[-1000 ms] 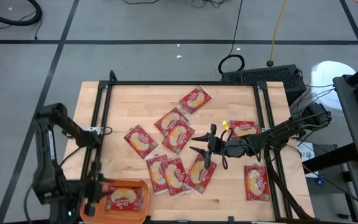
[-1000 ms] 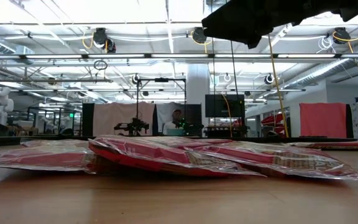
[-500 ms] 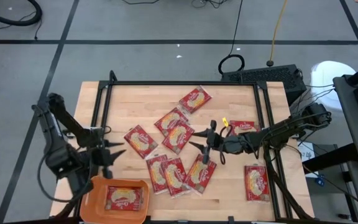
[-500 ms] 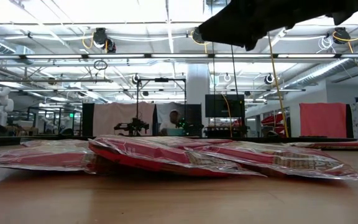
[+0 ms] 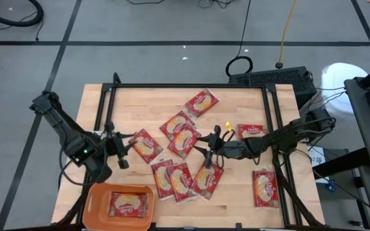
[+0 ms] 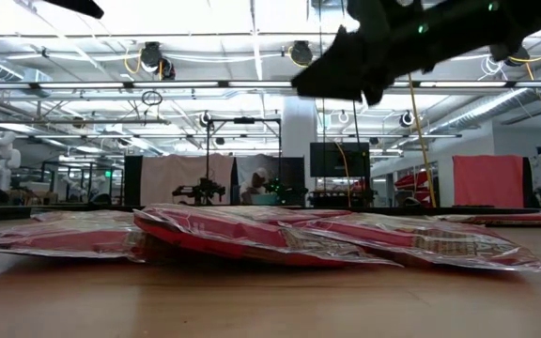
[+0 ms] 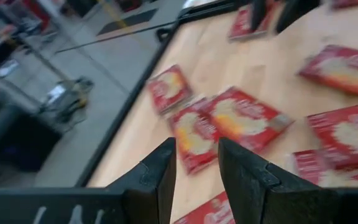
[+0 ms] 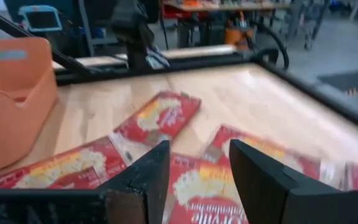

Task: Sort popcorn bags into baskets
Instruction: Put the popcorn bag into the orange bin

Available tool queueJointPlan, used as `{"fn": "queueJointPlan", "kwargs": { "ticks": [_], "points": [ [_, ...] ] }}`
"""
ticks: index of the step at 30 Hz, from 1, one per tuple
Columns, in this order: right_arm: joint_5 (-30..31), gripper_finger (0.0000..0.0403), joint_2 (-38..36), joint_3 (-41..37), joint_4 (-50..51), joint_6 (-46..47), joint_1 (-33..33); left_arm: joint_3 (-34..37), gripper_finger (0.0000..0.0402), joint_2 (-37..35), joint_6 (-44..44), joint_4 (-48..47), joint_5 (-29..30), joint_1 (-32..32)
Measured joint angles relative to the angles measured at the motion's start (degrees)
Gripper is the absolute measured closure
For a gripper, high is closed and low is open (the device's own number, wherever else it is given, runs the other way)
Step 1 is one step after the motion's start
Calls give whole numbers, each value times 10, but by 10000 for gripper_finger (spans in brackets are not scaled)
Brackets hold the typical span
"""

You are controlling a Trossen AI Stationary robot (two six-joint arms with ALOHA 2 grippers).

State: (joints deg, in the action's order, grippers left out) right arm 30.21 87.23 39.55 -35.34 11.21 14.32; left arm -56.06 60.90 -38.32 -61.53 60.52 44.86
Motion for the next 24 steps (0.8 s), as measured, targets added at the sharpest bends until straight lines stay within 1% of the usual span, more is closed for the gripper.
{"fn": "queueJointPlan", "kwargs": {
  "ticks": [3, 5, 8, 10, 12, 14, 18, 20, 24],
  "points": [
    [-1, 245, 21, 0, 1, 59, -2, 33, 279, -20, 108, 120, -42, -21],
    [8, 245, 32, 3, 1, 99, 0, 52, 279, -25, 165, 185, -73, -34],
    [13, 245, 55, 22, 21, 135, 8, 83, 279, -29, 224, 279, -94, -46],
    [11, 245, 68, 48, 74, 156, 12, 107, 279, -28, 251, 340, -96, -53],
    [6, 245, 72, 85, 177, 173, 19, 129, 279, -28, 263, 389, -97, -58],
    [-3, 245, 70, 127, 311, 198, 26, 145, 279, -28, 264, 421, -97, -59],
    [-6, 245, 59, 214, 560, 251, 43, 156, 279, -28, 257, 426, -98, -59],
    [-21, 245, 53, 248, 665, 270, 52, 156, 279, -28, 252, 426, -98, -59],
    [-56, 245, 38, 274, 822, 302, 62, 156, 279, -28, 249, 422, -98, -59]
  ]
}}
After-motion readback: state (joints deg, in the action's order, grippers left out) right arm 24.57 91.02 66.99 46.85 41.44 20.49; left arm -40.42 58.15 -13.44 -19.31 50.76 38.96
